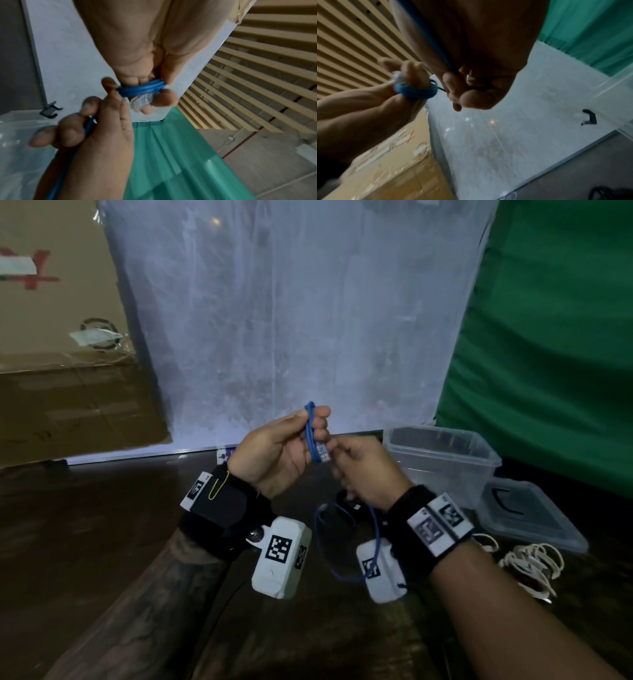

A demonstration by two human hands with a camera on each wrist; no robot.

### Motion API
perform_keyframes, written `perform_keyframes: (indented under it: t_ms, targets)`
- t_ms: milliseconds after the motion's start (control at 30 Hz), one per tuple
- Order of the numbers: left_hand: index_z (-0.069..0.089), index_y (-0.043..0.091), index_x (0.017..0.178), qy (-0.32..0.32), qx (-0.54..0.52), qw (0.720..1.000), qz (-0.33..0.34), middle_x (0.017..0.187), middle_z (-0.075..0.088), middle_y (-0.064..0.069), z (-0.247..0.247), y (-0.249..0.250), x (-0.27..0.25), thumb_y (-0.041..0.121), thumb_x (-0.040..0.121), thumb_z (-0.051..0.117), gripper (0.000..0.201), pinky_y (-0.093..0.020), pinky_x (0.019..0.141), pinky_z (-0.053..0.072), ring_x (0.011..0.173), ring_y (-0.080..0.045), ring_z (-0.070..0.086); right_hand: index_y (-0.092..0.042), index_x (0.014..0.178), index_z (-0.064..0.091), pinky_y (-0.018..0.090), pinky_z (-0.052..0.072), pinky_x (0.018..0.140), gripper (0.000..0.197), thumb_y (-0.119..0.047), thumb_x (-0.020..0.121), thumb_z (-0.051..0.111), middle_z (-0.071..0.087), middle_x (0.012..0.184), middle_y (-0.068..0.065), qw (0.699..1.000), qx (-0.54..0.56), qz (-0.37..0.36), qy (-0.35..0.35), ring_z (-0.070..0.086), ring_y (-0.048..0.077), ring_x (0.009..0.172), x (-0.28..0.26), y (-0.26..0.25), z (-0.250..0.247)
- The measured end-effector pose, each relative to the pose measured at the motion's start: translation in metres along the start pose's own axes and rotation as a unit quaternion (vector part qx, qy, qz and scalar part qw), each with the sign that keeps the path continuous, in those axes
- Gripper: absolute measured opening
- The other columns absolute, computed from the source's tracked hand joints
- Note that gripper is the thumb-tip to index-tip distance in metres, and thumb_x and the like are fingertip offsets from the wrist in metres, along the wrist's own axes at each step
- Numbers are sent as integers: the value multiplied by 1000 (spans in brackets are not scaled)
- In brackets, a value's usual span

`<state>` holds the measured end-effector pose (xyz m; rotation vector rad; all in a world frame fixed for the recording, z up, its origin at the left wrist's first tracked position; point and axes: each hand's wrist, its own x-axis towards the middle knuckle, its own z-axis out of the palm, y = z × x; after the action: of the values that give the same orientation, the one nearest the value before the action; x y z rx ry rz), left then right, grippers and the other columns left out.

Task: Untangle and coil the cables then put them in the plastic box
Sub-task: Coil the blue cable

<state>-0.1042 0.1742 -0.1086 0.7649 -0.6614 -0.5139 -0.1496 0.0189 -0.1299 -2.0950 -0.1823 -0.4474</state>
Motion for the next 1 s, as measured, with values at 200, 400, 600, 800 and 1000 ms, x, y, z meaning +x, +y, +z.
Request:
perform_keyframes:
  t_ms: [200, 400, 600, 800, 1000]
  targets:
    - [55, -3, 109, 114, 37, 991, 54, 73, 58, -2, -32, -6, 10, 12, 102, 34, 27, -33, 83, 55, 67, -13, 60, -1, 82, 65, 29, 48, 40, 34, -24, 103, 49, 49, 51, -6, 993, -40, -6, -113, 46, 12, 39, -14, -1, 21]
    - [62, 0, 104, 147, 256, 954, 60, 77, 65, -3, -62, -15, 12, 10, 99, 46, 20, -25, 67, 51, 70, -17, 62, -6, 94, 71, 25, 43, 42, 25, -22, 101, 53, 45, 48, -12, 984, 34, 6, -177, 39, 6, 39, -12, -19, 3]
    - [62, 0, 89, 45, 331, 943, -11, 74, 59, -14, -38, -22, 4, 21, 92, 46, 26, -34, 63, 41, 67, -26, 54, 11, 89, 64, 7, 37, 45, 25, -6, 101, 50, 57, 49, -8, 991, 78, -86, -70, 51, -1, 41, -8, -23, -22]
    - [54, -12, 115, -72, 239, 966, -75, 76, 56, -10, -19, -16, -3, 19, 94, 40, 40, -35, 66, 46, 67, -23, 51, -9, 83, 63, 21, 45, 56, 19, -17, 100, 57, 61, 61, -5, 988, 99, -107, 46, 60, 5, 55, 6, 7, -27]
    - [54, -4, 112, -75, 54, 995, -49, 77, 53, -3, -21, -10, -2, 16, 96, 39, 29, -34, 78, 51, 66, -14, 54, -22, 92, 70, 16, 43, 47, 18, -23, 101, 54, 69, 71, -4, 993, 99, -22, 58, 50, 0, 49, 10, 43, 9]
